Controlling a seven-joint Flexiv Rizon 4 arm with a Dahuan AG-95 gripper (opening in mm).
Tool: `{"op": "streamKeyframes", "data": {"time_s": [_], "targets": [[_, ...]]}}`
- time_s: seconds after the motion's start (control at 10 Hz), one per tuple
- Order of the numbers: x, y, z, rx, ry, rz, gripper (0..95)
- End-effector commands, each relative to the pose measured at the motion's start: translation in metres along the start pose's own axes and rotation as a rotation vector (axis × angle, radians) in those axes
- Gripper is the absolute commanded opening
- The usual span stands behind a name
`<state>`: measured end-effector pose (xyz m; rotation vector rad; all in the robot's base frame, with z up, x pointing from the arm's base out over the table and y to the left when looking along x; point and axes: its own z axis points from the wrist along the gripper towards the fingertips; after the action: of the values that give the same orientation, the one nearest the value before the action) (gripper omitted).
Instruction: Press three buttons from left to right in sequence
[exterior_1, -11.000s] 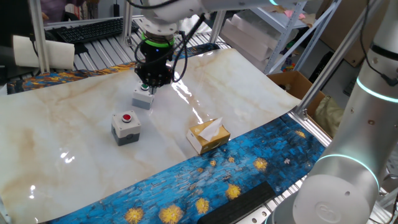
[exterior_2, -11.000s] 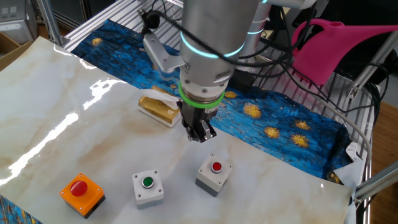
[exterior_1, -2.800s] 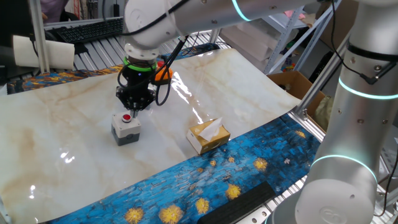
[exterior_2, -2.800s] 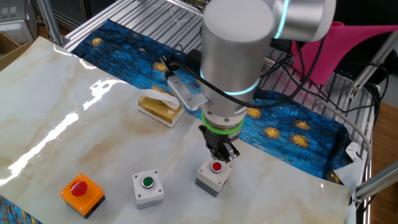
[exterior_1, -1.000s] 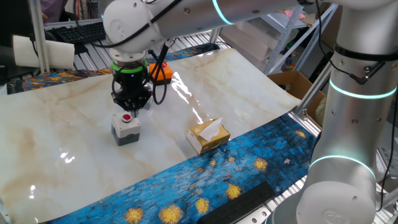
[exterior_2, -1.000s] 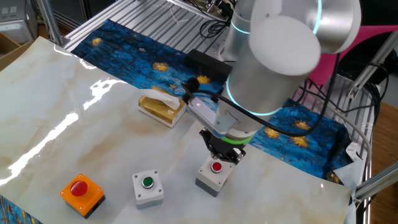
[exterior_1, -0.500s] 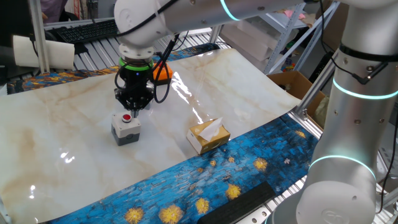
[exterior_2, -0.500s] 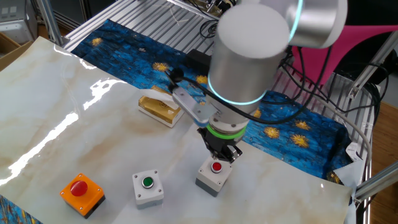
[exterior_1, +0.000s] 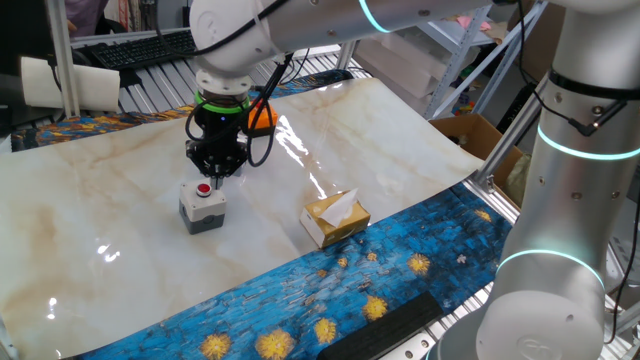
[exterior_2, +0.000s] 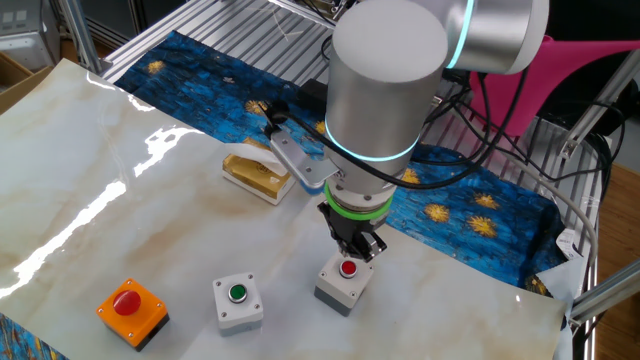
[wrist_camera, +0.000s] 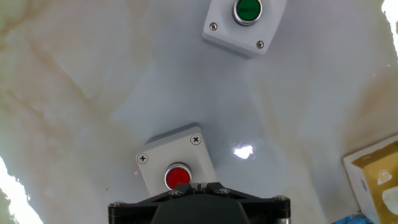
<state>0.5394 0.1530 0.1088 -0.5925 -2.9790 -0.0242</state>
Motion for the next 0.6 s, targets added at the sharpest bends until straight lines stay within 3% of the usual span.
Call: {"op": "streamKeyframes", "data": {"time_s": [0.1,0.6], "targets": [[-0.0005,0.0006,0.0001,0.001,0.002,0.009,0.0],[0.0001,0.0024,0.0017,-0.002,0.002,0.008,0.0]]}}
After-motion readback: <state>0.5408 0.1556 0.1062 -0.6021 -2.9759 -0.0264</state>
